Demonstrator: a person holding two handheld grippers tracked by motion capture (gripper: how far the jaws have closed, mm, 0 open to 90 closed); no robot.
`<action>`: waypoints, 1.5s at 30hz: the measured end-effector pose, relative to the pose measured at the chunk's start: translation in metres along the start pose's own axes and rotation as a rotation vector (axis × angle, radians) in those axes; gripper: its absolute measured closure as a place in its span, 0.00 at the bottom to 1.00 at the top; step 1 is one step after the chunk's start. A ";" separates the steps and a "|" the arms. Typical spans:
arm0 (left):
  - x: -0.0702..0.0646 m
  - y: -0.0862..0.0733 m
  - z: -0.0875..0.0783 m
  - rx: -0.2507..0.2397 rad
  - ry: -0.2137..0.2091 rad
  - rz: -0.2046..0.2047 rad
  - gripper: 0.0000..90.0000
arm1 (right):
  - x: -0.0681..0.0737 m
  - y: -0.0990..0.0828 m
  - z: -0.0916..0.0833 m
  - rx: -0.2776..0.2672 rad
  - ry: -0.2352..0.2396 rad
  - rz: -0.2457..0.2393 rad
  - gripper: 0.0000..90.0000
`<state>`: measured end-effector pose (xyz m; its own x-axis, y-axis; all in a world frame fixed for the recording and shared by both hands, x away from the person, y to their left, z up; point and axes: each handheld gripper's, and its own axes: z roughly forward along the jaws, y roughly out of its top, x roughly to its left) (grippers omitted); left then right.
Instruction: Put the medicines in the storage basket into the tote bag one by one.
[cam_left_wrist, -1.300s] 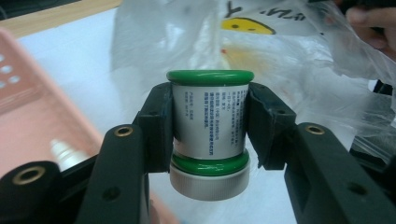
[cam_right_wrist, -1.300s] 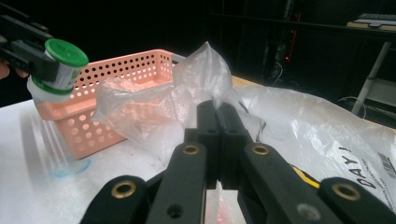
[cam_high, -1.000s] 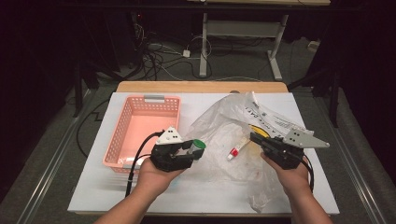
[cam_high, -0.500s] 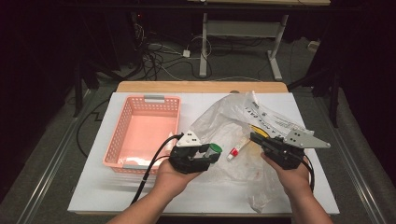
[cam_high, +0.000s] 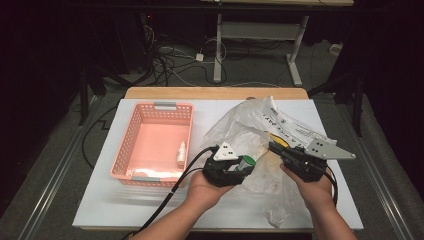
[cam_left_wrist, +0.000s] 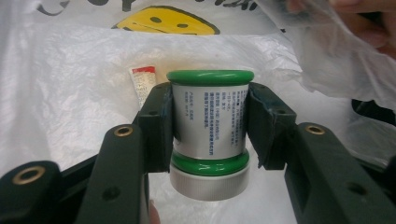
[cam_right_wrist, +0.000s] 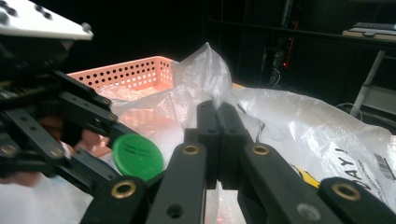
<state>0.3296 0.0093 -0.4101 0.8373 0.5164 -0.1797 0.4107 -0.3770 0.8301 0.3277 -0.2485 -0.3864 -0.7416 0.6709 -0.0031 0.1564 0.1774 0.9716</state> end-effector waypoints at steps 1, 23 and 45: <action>0.000 0.000 0.003 -0.001 0.000 -0.004 0.60 | 0.000 0.000 0.000 0.001 0.000 0.000 1.00; -0.011 0.001 0.090 0.006 -0.002 0.048 0.60 | -0.007 -0.002 -0.002 -0.006 -0.007 0.019 1.00; -0.006 -0.004 0.124 0.016 0.029 0.037 0.60 | -0.007 0.000 -0.005 -0.013 -0.016 0.016 1.00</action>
<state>0.3675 -0.0875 -0.4781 0.8412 0.5239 -0.1337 0.3859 -0.4086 0.8271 0.3293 -0.2568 -0.3853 -0.7284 0.6851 0.0088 0.1594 0.1571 0.9746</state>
